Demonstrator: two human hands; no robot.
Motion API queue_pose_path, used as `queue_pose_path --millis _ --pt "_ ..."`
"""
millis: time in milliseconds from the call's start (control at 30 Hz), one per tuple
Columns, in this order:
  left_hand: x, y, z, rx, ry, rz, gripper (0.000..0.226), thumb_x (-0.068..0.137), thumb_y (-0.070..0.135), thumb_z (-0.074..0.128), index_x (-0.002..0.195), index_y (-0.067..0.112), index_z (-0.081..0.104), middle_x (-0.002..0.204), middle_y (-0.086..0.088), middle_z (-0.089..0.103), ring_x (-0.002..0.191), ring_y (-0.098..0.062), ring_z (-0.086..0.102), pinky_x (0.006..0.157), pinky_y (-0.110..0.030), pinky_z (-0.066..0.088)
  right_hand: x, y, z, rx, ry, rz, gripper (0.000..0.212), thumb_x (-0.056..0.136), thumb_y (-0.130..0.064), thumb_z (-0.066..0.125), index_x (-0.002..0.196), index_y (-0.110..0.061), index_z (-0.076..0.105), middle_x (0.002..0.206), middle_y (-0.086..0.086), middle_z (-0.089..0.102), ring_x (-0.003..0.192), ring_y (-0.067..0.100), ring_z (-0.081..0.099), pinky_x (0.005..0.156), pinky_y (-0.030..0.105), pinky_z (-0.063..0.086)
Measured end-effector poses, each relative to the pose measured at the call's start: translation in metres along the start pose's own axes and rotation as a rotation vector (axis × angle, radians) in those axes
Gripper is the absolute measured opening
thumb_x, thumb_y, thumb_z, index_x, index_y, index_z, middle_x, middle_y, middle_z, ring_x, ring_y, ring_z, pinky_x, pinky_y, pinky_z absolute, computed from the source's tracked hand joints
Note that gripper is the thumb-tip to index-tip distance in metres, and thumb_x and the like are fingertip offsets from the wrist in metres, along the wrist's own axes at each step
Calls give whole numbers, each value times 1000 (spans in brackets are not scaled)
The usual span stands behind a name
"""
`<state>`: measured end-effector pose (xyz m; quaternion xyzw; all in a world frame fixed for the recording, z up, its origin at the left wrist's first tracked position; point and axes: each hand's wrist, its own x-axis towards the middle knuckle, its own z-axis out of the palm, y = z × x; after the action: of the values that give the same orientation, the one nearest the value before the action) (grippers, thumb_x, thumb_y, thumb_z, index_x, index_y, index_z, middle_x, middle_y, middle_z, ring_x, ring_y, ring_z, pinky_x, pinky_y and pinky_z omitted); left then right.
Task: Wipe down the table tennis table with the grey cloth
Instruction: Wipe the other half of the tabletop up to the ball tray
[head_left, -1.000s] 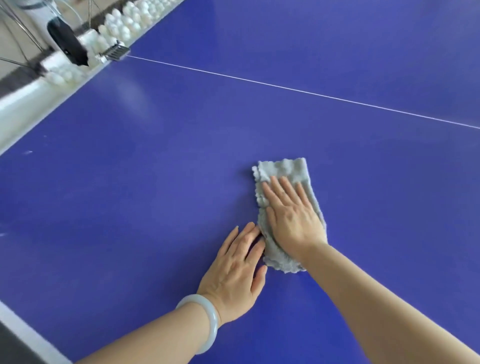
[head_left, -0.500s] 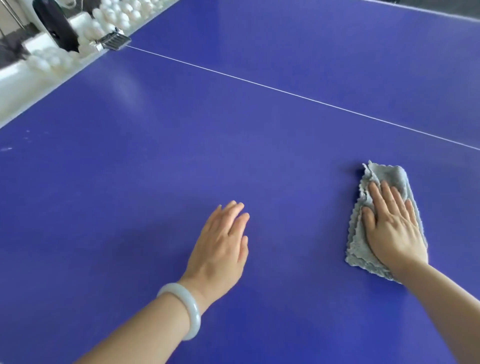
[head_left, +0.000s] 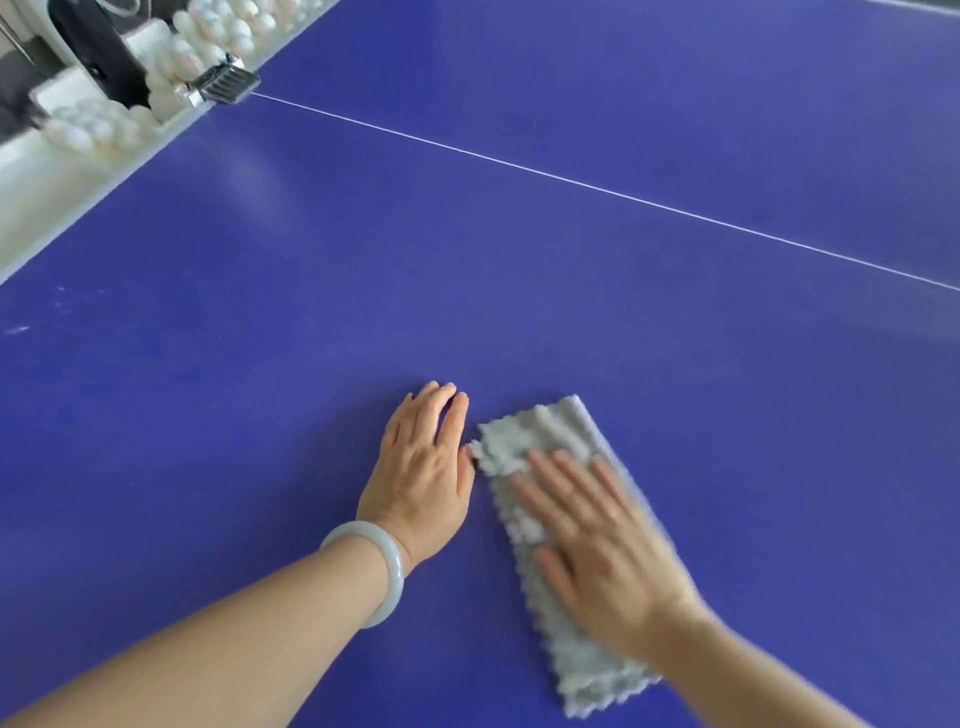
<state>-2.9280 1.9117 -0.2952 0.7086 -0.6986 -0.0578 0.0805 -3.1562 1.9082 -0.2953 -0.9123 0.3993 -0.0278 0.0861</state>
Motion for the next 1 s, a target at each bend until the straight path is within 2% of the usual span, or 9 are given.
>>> queue_pose_path --millis 133,233,400,467,533,633,733,900,1000 --pt "0 1 1 8 -6 -21 54 99 29 32 145 4 44 149 -10 40 141 -30 36 119 -46 29 52 122 -31 17 94 613 60 101 -40 25 158 -22 23 165 3 19 153 20 11 124 42 6" --pt "1 0 2 28 -10 -14 55 99 29 30 145 4 43 148 -10 40 142 -30 36 119 -46 29 95 108 -30 82 98 854 63 102 -40 23 160 -19 8 168 3 2 154 21 -3 124 44 -3" --pt "1 -1 2 45 3 -1 52 99 26 28 140 3 49 146 -13 42 139 -32 40 118 -46 31 46 -26 9 10 81 130 58 103 -41 28 157 -20 27 164 0 22 154 18 10 124 43 9" --pt "2 -1 1 37 -5 -1 54 98 28 26 141 2 48 146 -12 43 138 -31 40 117 -46 32 19 -5 4 12 7 -33 55 104 -42 32 156 -26 28 163 -2 26 153 15 13 124 41 12" --pt "2 -1 2 43 -10 -7 54 99 28 27 143 3 46 147 -11 41 140 -31 39 118 -46 31 11 55 -6 -38 30 90 57 100 -43 31 154 -26 29 161 1 32 152 14 14 124 40 12" --pt "2 1 1 39 -24 -24 53 99 28 32 146 5 42 149 -9 39 143 -29 36 119 -45 29 26 132 -32 -2 92 629 61 100 -44 23 158 -26 20 166 -2 16 153 15 6 125 39 3" --pt "2 0 1 39 -13 -30 52 98 26 39 145 4 44 148 -10 41 142 -30 37 118 -45 30 76 115 -34 17 117 895 62 102 -37 29 159 -18 15 167 3 8 154 21 2 124 43 0" --pt "1 0 2 54 29 -15 49 99 25 37 141 2 49 145 -11 45 136 -32 44 116 -45 34 61 10 -5 -10 48 144 59 103 -42 30 158 -21 23 165 -2 13 154 16 5 124 38 2" --pt "3 1 1 48 7 -22 54 99 30 26 142 4 49 145 -9 44 138 -29 42 116 -45 34 10 62 -14 -11 16 97 58 102 -46 32 156 -25 29 163 -5 24 153 13 12 124 39 13"
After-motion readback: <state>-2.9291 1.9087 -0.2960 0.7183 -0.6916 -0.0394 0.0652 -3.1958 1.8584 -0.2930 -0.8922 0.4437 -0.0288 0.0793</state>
